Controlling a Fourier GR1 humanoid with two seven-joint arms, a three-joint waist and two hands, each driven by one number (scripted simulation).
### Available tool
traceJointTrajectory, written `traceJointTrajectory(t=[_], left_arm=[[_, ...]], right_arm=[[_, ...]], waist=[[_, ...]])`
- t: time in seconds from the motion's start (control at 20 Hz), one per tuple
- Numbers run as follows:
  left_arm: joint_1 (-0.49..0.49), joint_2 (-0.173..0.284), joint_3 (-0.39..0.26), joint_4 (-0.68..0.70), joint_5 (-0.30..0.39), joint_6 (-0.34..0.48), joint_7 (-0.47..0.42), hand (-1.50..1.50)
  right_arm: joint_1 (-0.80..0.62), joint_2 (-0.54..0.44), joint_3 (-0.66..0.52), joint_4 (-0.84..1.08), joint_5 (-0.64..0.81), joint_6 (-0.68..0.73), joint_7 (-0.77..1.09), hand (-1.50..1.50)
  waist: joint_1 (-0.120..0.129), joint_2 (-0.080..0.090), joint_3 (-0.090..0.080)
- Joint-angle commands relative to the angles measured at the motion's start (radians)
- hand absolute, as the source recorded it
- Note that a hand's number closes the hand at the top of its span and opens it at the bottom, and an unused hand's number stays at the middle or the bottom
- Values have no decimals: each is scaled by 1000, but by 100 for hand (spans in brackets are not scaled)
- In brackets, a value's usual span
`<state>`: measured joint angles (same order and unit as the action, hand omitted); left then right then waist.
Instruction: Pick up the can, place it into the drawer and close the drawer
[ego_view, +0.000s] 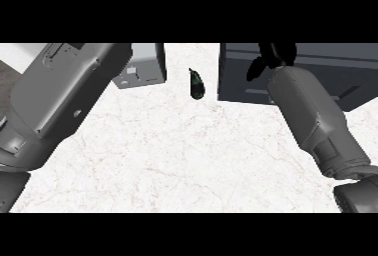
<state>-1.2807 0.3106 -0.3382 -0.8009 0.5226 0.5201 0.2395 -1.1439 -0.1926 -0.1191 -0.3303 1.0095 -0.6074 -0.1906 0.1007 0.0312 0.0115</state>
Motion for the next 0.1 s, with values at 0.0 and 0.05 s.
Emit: traceJointTrajectory(t=[0.0,0.05], left_arm=[[58,31,1,-64,4,-11,11,-150],[58,26,-3,-95,0,1,12,-150]], right_arm=[[-90,22,-71,-22,-74,-31,-17,-150],[-79,17,-84,-24,-85,-46,-38,-150]], waist=[[24,-14,-10],[31,-16,-9]])
